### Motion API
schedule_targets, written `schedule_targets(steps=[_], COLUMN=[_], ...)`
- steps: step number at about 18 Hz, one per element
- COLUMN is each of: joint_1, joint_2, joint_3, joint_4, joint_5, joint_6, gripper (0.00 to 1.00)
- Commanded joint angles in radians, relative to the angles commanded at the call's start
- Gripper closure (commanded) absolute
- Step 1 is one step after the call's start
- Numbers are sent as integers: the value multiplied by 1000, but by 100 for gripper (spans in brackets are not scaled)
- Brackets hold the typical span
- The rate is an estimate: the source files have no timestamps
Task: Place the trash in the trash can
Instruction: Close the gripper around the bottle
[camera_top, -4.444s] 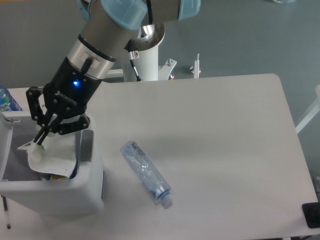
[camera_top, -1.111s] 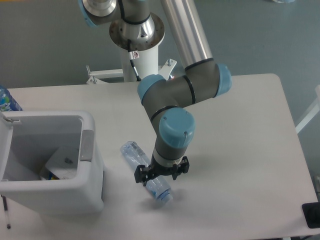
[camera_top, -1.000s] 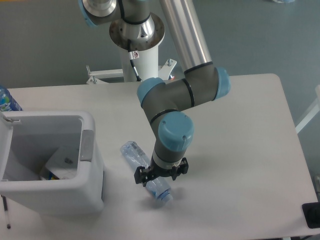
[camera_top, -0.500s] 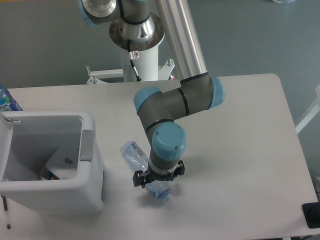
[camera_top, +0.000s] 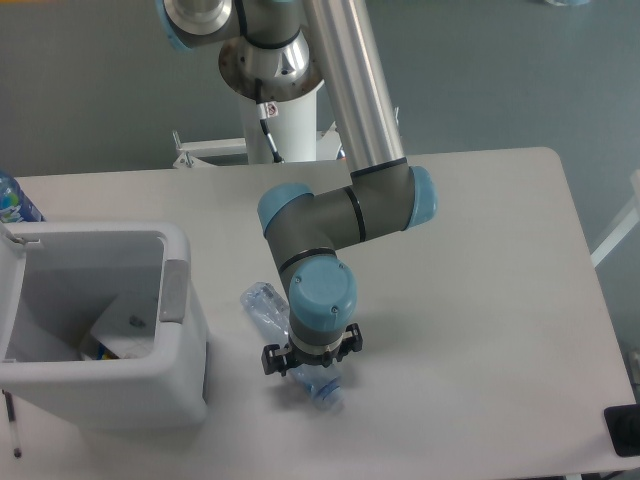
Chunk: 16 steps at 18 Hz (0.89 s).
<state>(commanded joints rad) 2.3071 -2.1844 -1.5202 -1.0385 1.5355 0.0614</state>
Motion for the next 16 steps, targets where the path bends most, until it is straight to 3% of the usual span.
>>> schedule_targets(steps=[8,16], joint_1=[0,0], joint_2=[5,8], joint_3=[-5,-5], joint_4=[0,2], joint_5=[9,9], joint_6=[2,3], gripper=[26,26])
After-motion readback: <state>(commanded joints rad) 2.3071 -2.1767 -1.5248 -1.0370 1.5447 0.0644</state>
